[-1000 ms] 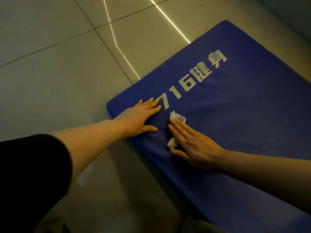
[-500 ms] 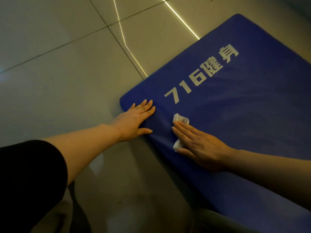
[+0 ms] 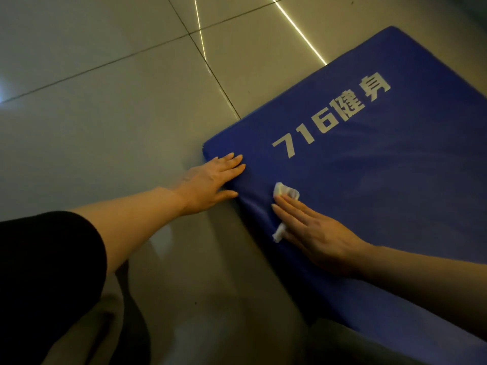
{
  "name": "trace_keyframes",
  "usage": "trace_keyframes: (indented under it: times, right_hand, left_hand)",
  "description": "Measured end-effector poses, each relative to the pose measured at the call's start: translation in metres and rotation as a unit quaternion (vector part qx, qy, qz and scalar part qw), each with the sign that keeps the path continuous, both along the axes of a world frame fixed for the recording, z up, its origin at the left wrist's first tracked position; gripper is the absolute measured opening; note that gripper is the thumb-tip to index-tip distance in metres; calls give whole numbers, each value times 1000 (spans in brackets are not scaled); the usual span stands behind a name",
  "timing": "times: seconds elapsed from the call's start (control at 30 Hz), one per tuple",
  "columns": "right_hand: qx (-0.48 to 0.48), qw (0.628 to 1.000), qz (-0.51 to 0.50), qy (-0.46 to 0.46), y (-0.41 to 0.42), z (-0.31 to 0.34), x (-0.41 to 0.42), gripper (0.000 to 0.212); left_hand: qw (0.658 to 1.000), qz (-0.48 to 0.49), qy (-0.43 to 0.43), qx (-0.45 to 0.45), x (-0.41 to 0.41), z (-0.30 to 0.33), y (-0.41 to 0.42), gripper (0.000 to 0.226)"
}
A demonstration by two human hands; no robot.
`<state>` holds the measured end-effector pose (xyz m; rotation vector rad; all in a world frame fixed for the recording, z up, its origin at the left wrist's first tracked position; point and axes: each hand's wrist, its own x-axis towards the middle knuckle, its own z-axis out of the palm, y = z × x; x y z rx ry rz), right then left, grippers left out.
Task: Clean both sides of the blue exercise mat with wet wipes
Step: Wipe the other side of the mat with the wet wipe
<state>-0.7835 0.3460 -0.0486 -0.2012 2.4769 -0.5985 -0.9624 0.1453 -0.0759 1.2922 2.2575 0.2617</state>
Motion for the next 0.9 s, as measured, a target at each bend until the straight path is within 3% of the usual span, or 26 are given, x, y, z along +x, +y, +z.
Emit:
trace_keyframes:
  times: [0.23, 0.37, 0.5, 0.7, 0.9]
  right_hand:
    - [29, 999, -12, 45, -23, -19, -59, 64]
    - [5, 998, -12, 55, -14, -9, -19, 61]
    - [9, 999, 3, 31, -18, -1, 20, 75]
    - [-12, 997, -68, 46, -60, -4, -56, 71]
    - [30, 997, 75, -1, -26, 14, 3, 70]
  left_hand:
    - [999, 45, 12, -16, 20, -10, 1, 76]
    - [998, 47, 41, 21, 16, -11, -8, 71]
    - [997, 69, 31, -10, 27, -14, -4, 67]
    - [987, 157, -19, 31, 33, -6, 2, 58]
    - [990, 135, -19, 36, 46, -8, -2, 59]
